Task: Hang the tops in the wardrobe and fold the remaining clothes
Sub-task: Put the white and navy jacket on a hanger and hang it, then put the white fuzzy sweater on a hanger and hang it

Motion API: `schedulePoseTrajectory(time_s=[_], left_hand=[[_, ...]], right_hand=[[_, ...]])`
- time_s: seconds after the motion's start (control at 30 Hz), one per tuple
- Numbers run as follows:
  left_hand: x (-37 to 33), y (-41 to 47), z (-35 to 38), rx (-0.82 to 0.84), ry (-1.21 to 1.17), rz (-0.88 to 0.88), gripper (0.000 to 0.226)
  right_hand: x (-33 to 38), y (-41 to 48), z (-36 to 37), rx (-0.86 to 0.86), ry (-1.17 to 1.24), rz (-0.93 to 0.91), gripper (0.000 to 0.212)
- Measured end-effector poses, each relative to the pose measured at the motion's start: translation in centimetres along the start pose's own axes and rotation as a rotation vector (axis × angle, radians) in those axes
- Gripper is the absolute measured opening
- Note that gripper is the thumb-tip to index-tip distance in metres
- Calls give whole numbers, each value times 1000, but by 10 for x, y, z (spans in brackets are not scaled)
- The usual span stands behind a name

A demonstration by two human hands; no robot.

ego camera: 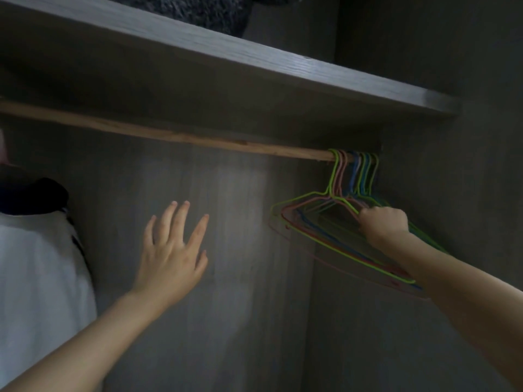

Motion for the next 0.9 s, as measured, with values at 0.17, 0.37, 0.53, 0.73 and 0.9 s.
schedulePoseTrajectory(time_s=[0.17, 0.37, 0.53, 0.73, 0.9], left_hand=[[23, -7, 5, 1, 15, -64, 58], [24, -7, 16, 59, -18, -106, 62], [16, 3, 39, 74, -62, -162, 73], [-6, 27, 83, 175, -153, -193, 85], [-28, 32, 101, 144, -254, -173, 81]], right_hand=[[7, 6, -6, -7, 75, -4, 28], [-5, 11, -26, -207, 321, 101, 13], [0, 1, -27, -239, 305, -1, 8], [21, -37, -41, -305, 329, -159, 25], [35, -83, -52, -381, 408, -356, 21]])
Point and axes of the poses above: each hand's wrist, its own y-axis towards the middle knuckle, its own z-axis out of the palm, x = y × z, the point moved 7 cm from there along y, towards the middle knuckle, and after that the axes turned 3 degrees about -x, right-handed, at the moved point
